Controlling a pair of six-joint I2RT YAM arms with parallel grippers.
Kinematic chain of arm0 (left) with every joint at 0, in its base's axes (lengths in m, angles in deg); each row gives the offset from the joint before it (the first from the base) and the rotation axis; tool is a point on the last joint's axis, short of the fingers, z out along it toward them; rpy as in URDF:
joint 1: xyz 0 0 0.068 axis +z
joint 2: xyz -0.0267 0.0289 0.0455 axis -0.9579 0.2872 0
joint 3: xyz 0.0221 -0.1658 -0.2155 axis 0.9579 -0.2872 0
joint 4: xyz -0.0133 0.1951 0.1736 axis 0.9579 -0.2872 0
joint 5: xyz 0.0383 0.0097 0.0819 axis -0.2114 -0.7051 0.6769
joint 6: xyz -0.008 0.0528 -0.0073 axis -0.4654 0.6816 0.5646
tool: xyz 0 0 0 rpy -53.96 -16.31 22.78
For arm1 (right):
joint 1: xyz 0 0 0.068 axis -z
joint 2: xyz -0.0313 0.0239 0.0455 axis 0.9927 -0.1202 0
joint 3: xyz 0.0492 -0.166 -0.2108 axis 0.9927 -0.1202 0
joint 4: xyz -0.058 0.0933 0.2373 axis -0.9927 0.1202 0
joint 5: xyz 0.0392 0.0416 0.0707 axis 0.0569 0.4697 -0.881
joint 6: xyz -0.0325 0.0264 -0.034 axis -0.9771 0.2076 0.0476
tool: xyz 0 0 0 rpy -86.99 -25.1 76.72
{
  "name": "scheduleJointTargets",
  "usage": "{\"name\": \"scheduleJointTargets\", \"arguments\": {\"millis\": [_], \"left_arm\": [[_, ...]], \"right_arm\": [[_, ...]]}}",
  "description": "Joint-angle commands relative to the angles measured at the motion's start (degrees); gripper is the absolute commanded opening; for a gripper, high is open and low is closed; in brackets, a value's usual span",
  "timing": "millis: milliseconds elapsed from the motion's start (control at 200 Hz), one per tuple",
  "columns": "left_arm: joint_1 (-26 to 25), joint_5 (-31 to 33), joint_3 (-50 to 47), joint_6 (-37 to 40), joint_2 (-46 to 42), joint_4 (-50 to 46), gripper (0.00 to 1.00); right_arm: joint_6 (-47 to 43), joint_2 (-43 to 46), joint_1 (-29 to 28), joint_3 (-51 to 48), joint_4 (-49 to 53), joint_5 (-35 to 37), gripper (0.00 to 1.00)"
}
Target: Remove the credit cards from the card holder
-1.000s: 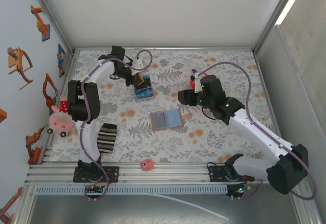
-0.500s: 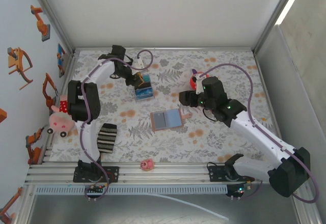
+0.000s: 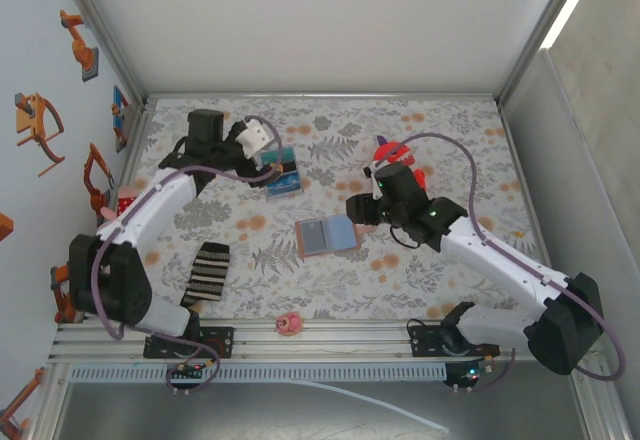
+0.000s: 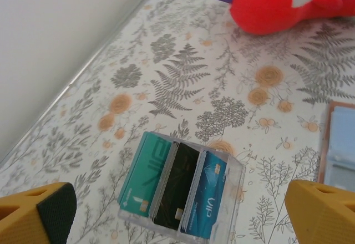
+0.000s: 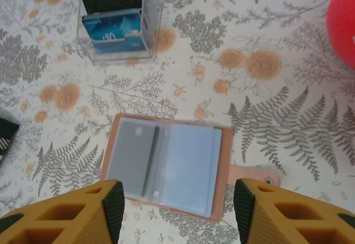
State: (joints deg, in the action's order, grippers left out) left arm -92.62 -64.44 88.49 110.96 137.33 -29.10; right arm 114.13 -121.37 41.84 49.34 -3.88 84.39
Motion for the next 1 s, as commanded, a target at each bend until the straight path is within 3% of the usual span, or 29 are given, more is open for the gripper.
{"name": "scheduleJointTargets", "arguments": {"millis": [0, 155, 391, 771, 992], "left_arm": [[-1.20, 8.35, -9.12, -13.94, -7.25, 14.27, 0.97], [-1.34, 15.25, -19.92, -26.57, -17.23, 21.26, 0.97], [-1.78, 22.72, -28.68, -38.43, -25.35, 21.80, 0.97], [-1.83, 35.89, -37.46, -51.12, -30.83, 22.30, 0.97], [-1.72, 39.30, -40.09, -55.59, -31.79, 23.16, 0.97]], "right_arm": [[2.61, -2.71, -2.80, 0.22, 2.39, 2.78, 0.53], [3.92, -7.91, -6.54, 2.29, 3.24, 3.66, 0.53], [4.18, -15.51, -8.65, 4.95, 2.97, 2.66, 0.53], [3.35, -26.76, -11.95, 12.20, 6.49, 3.55, 0.53], [2.33, -32.21, -13.02, 16.96, 9.95, 4.23, 0.53]]}}
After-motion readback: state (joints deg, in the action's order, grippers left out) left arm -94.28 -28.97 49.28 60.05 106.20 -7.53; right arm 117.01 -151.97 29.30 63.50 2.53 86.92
